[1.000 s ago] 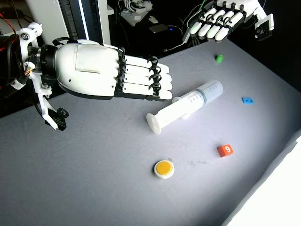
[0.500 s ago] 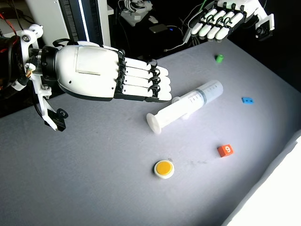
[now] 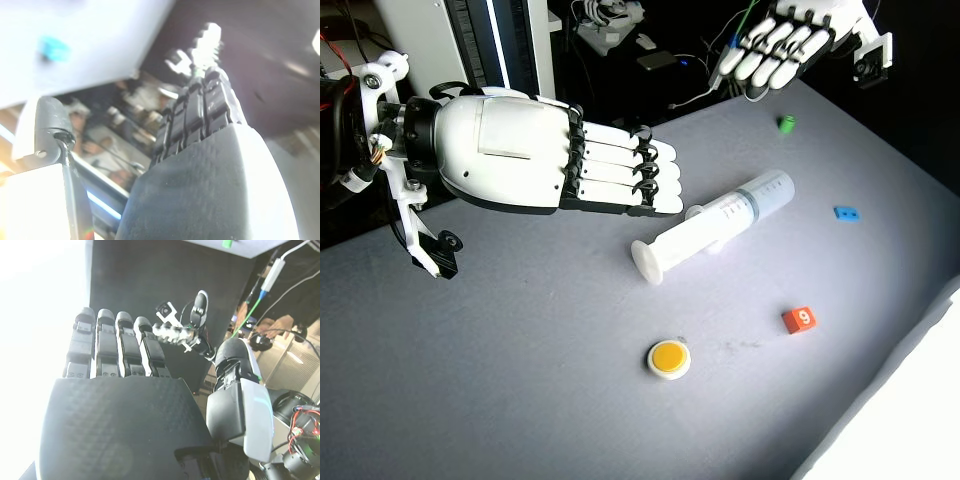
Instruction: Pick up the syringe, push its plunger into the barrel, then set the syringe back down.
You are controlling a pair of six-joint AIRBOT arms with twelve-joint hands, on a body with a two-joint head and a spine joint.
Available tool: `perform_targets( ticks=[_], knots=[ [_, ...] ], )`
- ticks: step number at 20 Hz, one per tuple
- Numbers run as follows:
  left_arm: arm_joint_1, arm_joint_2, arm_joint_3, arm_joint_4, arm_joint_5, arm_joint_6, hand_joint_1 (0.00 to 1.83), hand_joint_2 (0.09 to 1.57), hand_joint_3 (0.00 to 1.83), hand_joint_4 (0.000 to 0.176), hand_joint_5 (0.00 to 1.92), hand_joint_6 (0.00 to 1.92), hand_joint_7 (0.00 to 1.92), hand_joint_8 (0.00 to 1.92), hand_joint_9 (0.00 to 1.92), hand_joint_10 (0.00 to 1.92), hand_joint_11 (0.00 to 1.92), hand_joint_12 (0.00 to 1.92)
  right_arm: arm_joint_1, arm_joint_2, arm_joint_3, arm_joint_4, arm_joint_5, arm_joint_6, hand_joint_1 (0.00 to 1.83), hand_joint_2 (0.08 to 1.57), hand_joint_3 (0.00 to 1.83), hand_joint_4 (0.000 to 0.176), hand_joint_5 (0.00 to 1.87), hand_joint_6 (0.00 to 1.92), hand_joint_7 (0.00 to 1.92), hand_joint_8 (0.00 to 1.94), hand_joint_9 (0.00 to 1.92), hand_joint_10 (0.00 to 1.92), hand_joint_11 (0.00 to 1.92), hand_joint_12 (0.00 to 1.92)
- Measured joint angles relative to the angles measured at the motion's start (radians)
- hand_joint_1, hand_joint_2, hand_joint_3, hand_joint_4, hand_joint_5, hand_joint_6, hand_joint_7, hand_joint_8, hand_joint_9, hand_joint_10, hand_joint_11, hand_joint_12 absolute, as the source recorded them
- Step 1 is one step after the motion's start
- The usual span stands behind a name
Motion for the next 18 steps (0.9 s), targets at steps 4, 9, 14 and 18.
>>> perform_targets(
  ticks=[4,9,14,18],
  knots=[
    [-0.018,0.037,-0.116,-0.155,0.339,-0.033,1.06,0.98,0.00,0.000,0.00,0.00,0.00,0.00,0.00,0.00,0.00,0.00,0.000,0.000,0.000,-0.002,-0.002,0.000,0.00,1.15,0.01,0.000,0.00,0.00,0.00,0.00,0.00,0.00,0.00,0.00],
    [-0.043,0.041,-0.226,-0.410,0.785,-0.032,1.03,1.00,0.00,0.000,0.00,0.00,0.00,0.00,0.00,0.00,0.00,0.00,0.000,-0.001,0.000,-0.003,0.000,0.000,0.00,1.15,0.01,0.000,0.00,0.00,0.00,0.00,0.00,0.00,0.00,0.00],
    [-0.066,0.035,-0.299,-0.652,1.122,-0.031,0.98,1.00,0.00,0.000,0.00,0.00,0.00,0.00,0.00,0.00,0.00,0.00,0.000,-0.001,0.000,-0.004,0.002,0.000,0.00,1.15,0.00,0.000,0.00,0.00,0.00,0.00,0.00,0.00,0.00,0.00],
    [-0.079,0.002,-0.323,-0.795,1.339,-0.030,1.01,0.97,0.00,0.000,0.00,0.00,0.00,0.00,0.00,0.00,0.00,0.00,0.000,-0.001,0.000,-0.001,0.002,0.000,0.00,1.15,0.01,0.000,0.00,0.00,0.00,0.00,0.00,0.00,0.00,0.00]
  ],
)
